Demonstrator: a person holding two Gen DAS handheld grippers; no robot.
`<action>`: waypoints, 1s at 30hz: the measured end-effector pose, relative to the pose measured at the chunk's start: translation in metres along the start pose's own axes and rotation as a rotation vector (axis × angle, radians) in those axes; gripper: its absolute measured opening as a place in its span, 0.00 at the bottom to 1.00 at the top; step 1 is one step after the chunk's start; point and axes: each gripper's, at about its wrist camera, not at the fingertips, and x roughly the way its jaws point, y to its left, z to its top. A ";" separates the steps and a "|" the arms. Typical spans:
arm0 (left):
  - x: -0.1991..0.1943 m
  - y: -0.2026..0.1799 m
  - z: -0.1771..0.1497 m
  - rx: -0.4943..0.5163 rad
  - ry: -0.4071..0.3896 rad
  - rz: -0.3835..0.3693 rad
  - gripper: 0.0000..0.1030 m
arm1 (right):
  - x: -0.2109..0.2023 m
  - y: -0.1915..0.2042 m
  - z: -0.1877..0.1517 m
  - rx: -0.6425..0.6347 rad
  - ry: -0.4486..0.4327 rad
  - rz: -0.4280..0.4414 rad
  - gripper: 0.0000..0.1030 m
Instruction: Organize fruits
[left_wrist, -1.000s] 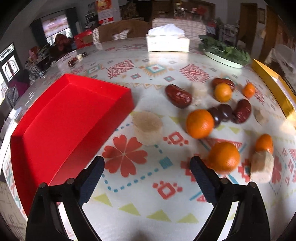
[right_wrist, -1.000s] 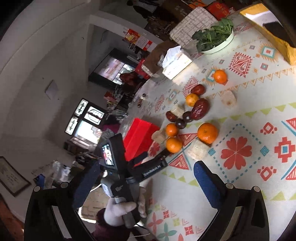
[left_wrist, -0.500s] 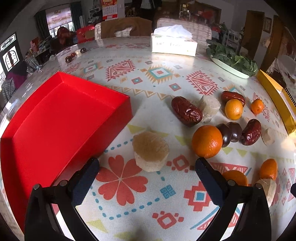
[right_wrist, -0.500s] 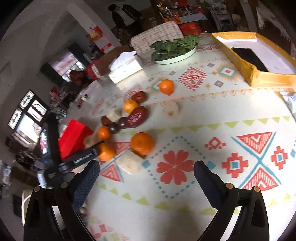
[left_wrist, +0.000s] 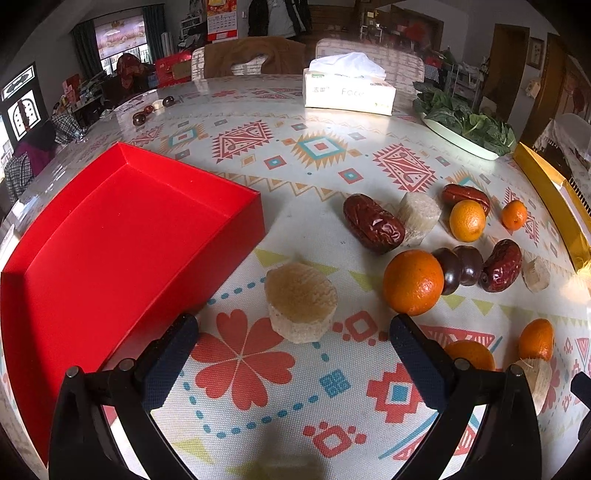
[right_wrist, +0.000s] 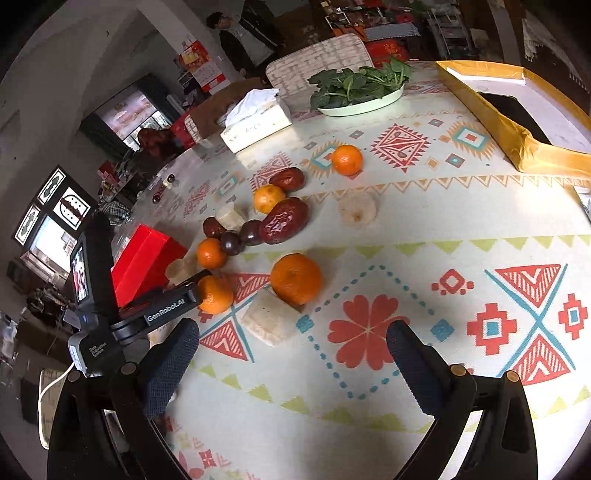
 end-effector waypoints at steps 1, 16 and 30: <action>0.000 0.000 0.000 0.000 0.000 0.000 1.00 | 0.000 0.000 0.000 -0.001 0.000 0.000 1.00; 0.000 0.000 0.000 0.000 0.000 0.000 1.00 | -0.009 0.016 -0.005 0.020 0.033 0.217 1.00; 0.000 0.000 0.000 0.000 0.000 0.000 1.00 | 0.019 0.048 -0.028 0.010 0.188 0.292 1.00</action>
